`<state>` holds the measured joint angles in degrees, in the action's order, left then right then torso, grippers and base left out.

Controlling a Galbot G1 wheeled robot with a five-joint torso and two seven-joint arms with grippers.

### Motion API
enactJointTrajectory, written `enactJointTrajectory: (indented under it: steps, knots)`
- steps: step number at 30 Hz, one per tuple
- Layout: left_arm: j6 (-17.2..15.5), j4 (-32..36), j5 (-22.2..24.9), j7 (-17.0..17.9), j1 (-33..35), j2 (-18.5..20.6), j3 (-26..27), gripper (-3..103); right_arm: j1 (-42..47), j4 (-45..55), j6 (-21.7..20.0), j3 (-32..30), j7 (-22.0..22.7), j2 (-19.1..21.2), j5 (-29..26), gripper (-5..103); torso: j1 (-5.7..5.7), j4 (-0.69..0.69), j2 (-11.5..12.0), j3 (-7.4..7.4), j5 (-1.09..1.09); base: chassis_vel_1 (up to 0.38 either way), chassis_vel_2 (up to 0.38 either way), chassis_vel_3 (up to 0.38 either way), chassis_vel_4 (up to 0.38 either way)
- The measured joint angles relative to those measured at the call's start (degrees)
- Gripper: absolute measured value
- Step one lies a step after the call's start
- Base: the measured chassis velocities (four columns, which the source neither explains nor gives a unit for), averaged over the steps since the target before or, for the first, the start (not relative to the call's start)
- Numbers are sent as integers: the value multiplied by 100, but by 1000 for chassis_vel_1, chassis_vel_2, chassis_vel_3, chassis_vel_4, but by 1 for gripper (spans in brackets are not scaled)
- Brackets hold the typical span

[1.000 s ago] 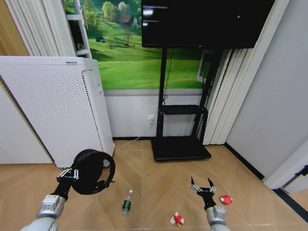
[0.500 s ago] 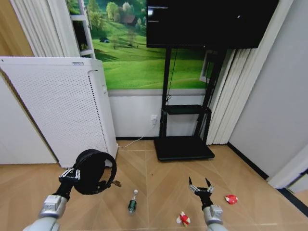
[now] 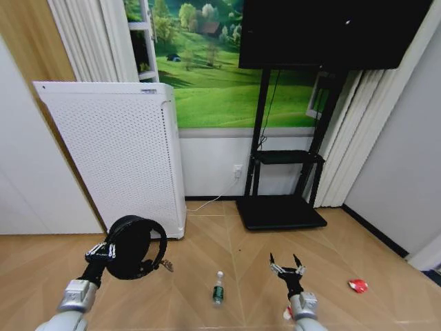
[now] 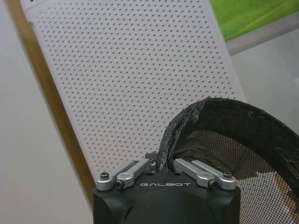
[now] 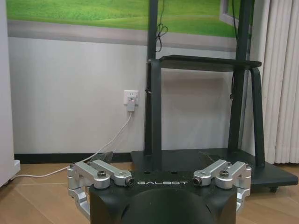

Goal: Pick up the trash bin and place the garbage on the floor into it.

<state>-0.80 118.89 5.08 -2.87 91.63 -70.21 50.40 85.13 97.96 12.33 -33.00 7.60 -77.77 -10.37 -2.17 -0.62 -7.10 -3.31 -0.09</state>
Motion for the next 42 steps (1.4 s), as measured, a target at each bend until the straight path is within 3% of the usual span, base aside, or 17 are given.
enactJointTrajectory:
  steps: [2,11,13,16,18,27,34,42]
  knots:
    - [18,-55,-1,44,-28,-34,-34,5,17,52,-108,48,138,26,122,100,0,-1,0,0,12,158,124,-107,-117]
    - [202,-226,232,154,-213,-286,-237,5,76,206,-666,506,609,371,303,100,0,-6,0,0,10,-16,-38,39,18]
    - [271,-232,323,158,-256,-363,-292,5,68,206,-953,775,695,607,114,100,0,-5,0,0,10,-57,-55,27,31]
    - [285,-238,339,158,-266,-384,-305,5,55,195,-1020,886,720,683,55,100,0,-4,0,0,11,-16,-18,2,7]
    - [308,-272,365,157,-278,-434,-350,5,-98,39,-1288,1421,828,1103,-378,100,0,0,0,0,9,0,0,0,0]
    - [375,-345,281,144,-202,-544,-434,5,-1046,-681,-1441,2672,642,1924,-1465,100,0,-2,0,0,9,0,0,0,0]
    - [420,-425,204,132,-188,-606,-421,5,-1762,-1077,-1643,3189,845,2013,-1662,100,0,-2,0,0,9,0,0,0,0]
    - [435,-478,197,120,-206,-604,-403,5,-2065,-1067,-1838,3721,746,2243,-1676,100,0,-2,0,0,9,0,0,0,0]
